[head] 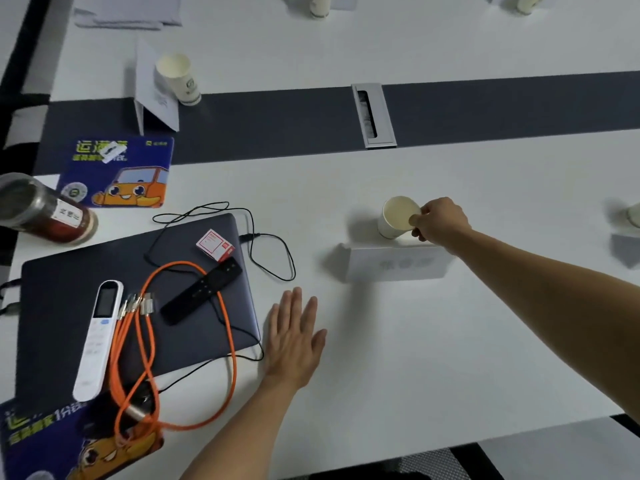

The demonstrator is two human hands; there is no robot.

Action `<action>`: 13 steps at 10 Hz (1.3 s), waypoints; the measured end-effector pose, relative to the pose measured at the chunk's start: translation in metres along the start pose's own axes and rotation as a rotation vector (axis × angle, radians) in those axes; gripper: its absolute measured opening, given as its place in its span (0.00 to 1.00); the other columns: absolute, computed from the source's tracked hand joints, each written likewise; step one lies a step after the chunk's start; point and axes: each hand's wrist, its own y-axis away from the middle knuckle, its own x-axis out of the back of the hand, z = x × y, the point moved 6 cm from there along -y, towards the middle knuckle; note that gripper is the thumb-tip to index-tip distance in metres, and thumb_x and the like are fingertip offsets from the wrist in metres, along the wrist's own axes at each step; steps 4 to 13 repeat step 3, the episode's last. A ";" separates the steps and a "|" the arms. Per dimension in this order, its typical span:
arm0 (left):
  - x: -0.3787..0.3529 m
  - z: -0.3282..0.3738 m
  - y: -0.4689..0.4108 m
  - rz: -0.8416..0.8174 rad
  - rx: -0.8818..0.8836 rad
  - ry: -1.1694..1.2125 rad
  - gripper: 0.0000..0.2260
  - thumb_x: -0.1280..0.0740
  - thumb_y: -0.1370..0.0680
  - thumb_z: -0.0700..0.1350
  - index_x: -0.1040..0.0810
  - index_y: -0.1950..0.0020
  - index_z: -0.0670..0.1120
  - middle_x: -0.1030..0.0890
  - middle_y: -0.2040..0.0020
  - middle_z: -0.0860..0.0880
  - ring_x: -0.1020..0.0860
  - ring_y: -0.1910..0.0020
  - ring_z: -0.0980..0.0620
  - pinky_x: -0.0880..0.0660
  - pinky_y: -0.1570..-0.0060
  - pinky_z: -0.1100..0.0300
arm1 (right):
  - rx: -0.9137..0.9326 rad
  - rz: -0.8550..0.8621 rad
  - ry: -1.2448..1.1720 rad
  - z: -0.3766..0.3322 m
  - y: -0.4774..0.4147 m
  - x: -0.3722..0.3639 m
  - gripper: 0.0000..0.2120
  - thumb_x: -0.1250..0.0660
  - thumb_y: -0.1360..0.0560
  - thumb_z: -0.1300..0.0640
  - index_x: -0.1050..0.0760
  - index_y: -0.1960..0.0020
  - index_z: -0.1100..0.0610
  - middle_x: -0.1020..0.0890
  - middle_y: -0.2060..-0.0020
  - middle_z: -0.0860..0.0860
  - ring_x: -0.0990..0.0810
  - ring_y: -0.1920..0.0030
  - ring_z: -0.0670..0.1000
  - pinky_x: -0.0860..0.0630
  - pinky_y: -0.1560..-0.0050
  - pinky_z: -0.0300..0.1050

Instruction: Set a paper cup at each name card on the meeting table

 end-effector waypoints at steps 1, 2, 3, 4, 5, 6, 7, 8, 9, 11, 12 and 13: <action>0.001 0.001 0.001 -0.059 0.019 -0.003 0.29 0.49 0.21 0.57 0.37 0.23 0.45 0.40 0.22 0.39 0.41 0.23 0.40 0.45 0.28 0.44 | 0.003 0.021 -0.007 0.003 0.009 0.008 0.09 0.33 0.26 0.56 0.21 0.48 0.58 0.14 0.64 0.51 0.14 0.54 0.56 0.19 0.46 0.54; 0.014 0.002 -0.001 -0.134 0.038 0.004 0.29 0.49 0.20 0.57 0.40 0.22 0.45 0.46 0.21 0.39 0.48 0.21 0.40 0.51 0.25 0.45 | 0.039 0.049 0.008 0.006 0.019 0.019 0.15 0.32 0.25 0.53 0.23 0.39 0.54 0.13 0.59 0.51 0.16 0.51 0.55 0.20 0.46 0.51; 0.028 0.008 0.000 -0.193 0.027 0.065 0.24 0.43 0.19 0.53 0.39 0.24 0.47 0.46 0.21 0.41 0.48 0.22 0.42 0.47 0.26 0.49 | 0.086 0.078 0.021 0.012 0.039 0.034 0.17 0.32 0.25 0.50 0.24 0.38 0.52 0.14 0.55 0.51 0.17 0.49 0.55 0.22 0.49 0.48; 0.028 0.008 0.000 -0.193 0.027 0.065 0.24 0.43 0.19 0.53 0.39 0.24 0.47 0.46 0.21 0.41 0.48 0.22 0.42 0.47 0.26 0.49 | 0.086 0.078 0.021 0.012 0.039 0.034 0.17 0.32 0.25 0.50 0.24 0.38 0.52 0.14 0.55 0.51 0.17 0.49 0.55 0.22 0.49 0.48; 0.028 0.008 0.000 -0.193 0.027 0.065 0.24 0.43 0.19 0.53 0.39 0.24 0.47 0.46 0.21 0.41 0.48 0.22 0.42 0.47 0.26 0.49 | 0.086 0.078 0.021 0.012 0.039 0.034 0.17 0.32 0.25 0.50 0.24 0.38 0.52 0.14 0.55 0.51 0.17 0.49 0.55 0.22 0.49 0.48; 0.028 0.008 0.000 -0.193 0.027 0.065 0.24 0.43 0.19 0.53 0.39 0.24 0.47 0.46 0.21 0.41 0.48 0.22 0.42 0.47 0.26 0.49 | 0.086 0.078 0.021 0.012 0.039 0.034 0.17 0.32 0.25 0.50 0.24 0.38 0.52 0.14 0.55 0.51 0.17 0.49 0.55 0.22 0.49 0.48; 0.028 0.008 0.000 -0.193 0.027 0.065 0.24 0.43 0.19 0.53 0.39 0.24 0.47 0.46 0.21 0.41 0.48 0.22 0.42 0.47 0.26 0.49 | 0.086 0.078 0.021 0.012 0.039 0.034 0.17 0.32 0.25 0.50 0.24 0.38 0.52 0.14 0.55 0.51 0.17 0.49 0.55 0.22 0.49 0.48; 0.028 0.008 0.000 -0.193 0.027 0.065 0.24 0.43 0.19 0.53 0.39 0.24 0.47 0.46 0.21 0.41 0.48 0.22 0.42 0.47 0.26 0.49 | 0.086 0.078 0.021 0.012 0.039 0.034 0.17 0.32 0.25 0.50 0.24 0.38 0.52 0.14 0.55 0.51 0.17 0.49 0.55 0.22 0.49 0.48; 0.028 0.008 0.000 -0.193 0.027 0.065 0.24 0.43 0.19 0.53 0.39 0.24 0.47 0.46 0.21 0.41 0.48 0.22 0.42 0.47 0.26 0.49 | 0.086 0.078 0.021 0.012 0.039 0.034 0.17 0.32 0.25 0.50 0.24 0.38 0.52 0.14 0.55 0.51 0.17 0.49 0.55 0.22 0.49 0.48; 0.028 0.008 0.000 -0.193 0.027 0.065 0.24 0.43 0.19 0.53 0.39 0.24 0.47 0.46 0.21 0.41 0.48 0.22 0.42 0.47 0.26 0.49 | 0.086 0.078 0.021 0.012 0.039 0.034 0.17 0.32 0.25 0.50 0.24 0.38 0.52 0.14 0.55 0.51 0.17 0.49 0.55 0.22 0.49 0.48; 0.028 0.008 0.000 -0.193 0.027 0.065 0.24 0.43 0.19 0.53 0.39 0.24 0.47 0.46 0.21 0.41 0.48 0.22 0.42 0.47 0.26 0.49 | 0.086 0.078 0.021 0.012 0.039 0.034 0.17 0.32 0.25 0.50 0.24 0.38 0.52 0.14 0.55 0.51 0.17 0.49 0.55 0.22 0.49 0.48; 0.028 0.008 0.000 -0.193 0.027 0.065 0.24 0.43 0.19 0.53 0.39 0.24 0.47 0.46 0.21 0.41 0.48 0.22 0.42 0.47 0.26 0.49 | 0.086 0.078 0.021 0.012 0.039 0.034 0.17 0.32 0.25 0.50 0.24 0.38 0.52 0.14 0.55 0.51 0.17 0.49 0.55 0.22 0.49 0.48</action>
